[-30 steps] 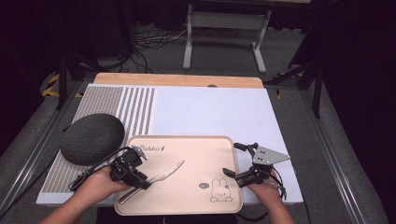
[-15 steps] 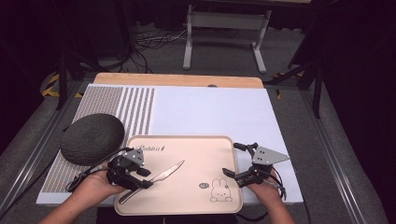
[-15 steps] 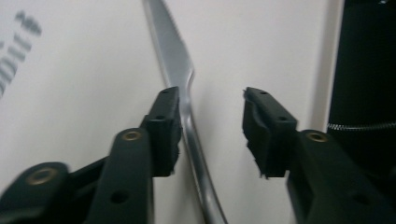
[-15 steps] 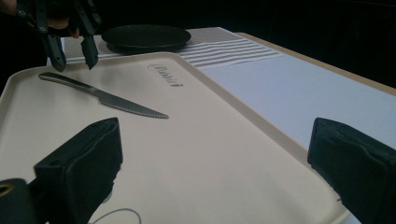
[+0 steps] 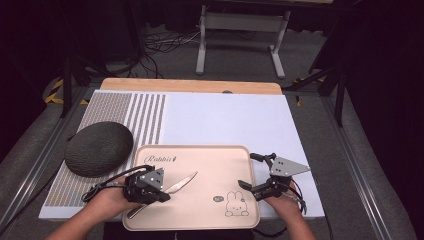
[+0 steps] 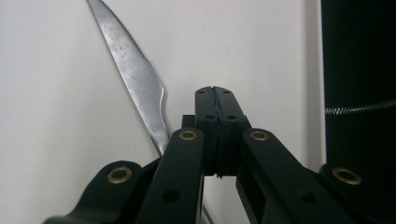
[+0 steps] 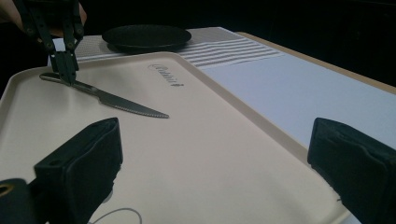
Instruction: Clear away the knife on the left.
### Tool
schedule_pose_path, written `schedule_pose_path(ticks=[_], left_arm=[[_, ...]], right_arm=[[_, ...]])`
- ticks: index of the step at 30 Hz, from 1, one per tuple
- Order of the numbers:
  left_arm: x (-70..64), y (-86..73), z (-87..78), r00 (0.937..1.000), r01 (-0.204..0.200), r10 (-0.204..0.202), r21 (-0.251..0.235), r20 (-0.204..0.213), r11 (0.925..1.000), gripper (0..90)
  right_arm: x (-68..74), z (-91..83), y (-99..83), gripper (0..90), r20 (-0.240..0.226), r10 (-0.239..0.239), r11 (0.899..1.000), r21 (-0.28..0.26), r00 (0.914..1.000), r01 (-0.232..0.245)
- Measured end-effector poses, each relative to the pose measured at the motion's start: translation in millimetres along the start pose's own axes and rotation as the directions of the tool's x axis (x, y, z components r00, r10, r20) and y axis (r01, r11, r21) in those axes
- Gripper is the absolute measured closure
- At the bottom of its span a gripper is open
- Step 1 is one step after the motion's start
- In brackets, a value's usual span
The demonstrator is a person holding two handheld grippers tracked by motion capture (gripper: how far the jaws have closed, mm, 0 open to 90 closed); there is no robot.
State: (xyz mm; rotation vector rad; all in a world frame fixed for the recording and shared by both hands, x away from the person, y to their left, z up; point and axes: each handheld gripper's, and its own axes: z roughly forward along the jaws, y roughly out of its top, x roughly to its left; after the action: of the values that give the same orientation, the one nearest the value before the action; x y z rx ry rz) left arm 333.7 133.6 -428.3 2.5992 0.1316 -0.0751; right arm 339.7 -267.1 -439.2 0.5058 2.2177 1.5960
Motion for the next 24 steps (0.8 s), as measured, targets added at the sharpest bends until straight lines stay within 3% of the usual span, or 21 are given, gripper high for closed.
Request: schedule_pose_path(ticks=[6, 13, 24], left_arm=[[3.2, -1.2, 5.9, 1.0, 0.005, -0.004, 0.051, -0.006, 0.9987, 89.8], [5.4, -4.3, 9.6, 0.9997, 0.016, -0.015, 0.076, -0.017, 0.9969, 89.8], [9.3, -6.8, 7.5, 0.9975, 0.055, -0.051, 0.074, -0.048, 0.9957, 89.8]], right_arm=[[0.0, 0.1, 0.0, 3.8, 0.0, 0.001, 1.0, 0.0, 1.0, -0.001], [0.1, 0.2, -0.2, 3.8, 0.001, 0.002, 1.0, 0.0, 1.0, -0.002], [0.1, -0.1, -0.4, 3.8, -0.001, -0.001, 1.0, 0.002, 1.0, 0.001]])
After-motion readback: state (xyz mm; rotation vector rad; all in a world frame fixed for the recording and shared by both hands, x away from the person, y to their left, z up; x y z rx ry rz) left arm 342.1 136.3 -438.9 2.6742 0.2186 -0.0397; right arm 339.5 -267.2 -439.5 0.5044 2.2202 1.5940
